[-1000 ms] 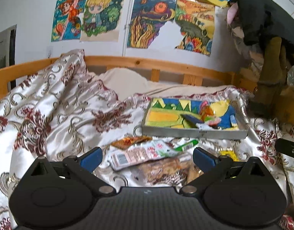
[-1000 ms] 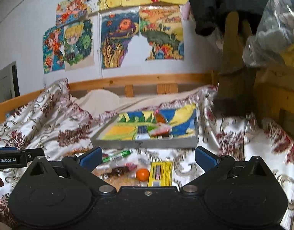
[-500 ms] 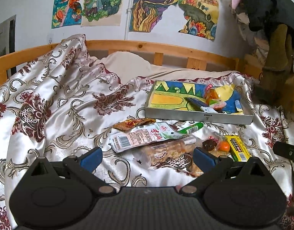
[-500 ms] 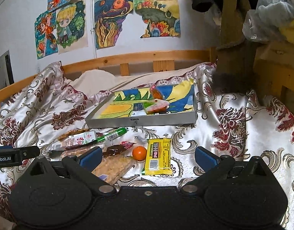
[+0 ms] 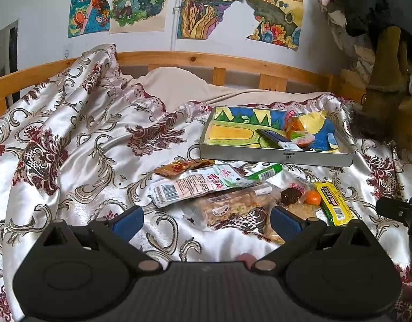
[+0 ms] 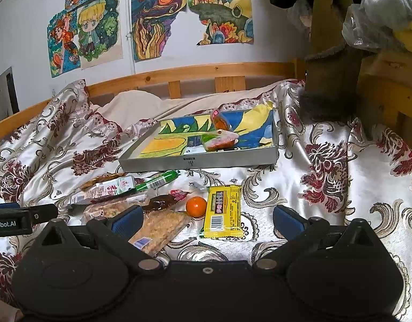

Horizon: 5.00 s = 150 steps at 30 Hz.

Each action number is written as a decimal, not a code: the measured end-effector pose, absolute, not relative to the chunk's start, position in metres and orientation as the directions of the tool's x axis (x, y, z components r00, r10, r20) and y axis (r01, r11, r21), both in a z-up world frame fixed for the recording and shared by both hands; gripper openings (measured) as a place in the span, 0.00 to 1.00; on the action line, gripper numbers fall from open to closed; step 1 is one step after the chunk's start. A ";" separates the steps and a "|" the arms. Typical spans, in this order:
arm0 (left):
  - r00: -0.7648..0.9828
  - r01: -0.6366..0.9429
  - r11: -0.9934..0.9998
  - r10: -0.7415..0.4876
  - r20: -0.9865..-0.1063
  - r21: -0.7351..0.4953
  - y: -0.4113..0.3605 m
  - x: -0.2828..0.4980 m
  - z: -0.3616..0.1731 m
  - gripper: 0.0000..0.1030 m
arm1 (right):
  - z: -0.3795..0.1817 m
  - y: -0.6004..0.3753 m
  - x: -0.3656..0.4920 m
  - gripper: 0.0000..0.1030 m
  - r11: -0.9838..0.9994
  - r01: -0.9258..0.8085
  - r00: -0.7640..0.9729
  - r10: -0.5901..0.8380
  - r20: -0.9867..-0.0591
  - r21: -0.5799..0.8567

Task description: Organize snacks

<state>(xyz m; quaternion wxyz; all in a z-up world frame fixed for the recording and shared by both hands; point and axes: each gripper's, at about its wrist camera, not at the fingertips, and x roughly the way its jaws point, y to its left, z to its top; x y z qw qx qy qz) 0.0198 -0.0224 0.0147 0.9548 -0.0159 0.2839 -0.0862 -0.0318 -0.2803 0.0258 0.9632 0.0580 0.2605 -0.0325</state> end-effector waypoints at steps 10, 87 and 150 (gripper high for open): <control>0.807 0.177 0.980 -0.199 -0.556 -0.095 -0.029 0.027 0.010 0.99 | 0.021 -0.283 -0.028 0.99 0.988 0.109 0.853 -0.037 -0.521 0.108; 0.469 0.514 0.842 -0.438 -0.767 -0.166 -0.123 0.110 -0.052 0.77 | -0.041 -0.311 0.085 0.50 0.998 0.040 0.672 0.013 -0.740 0.054; 0.776 0.347 0.923 -0.383 -0.501 -0.168 -0.133 0.193 0.059 0.72 | 0.016 -0.349 0.103 0.49 0.998 0.065 0.937 -0.053 -0.346 0.024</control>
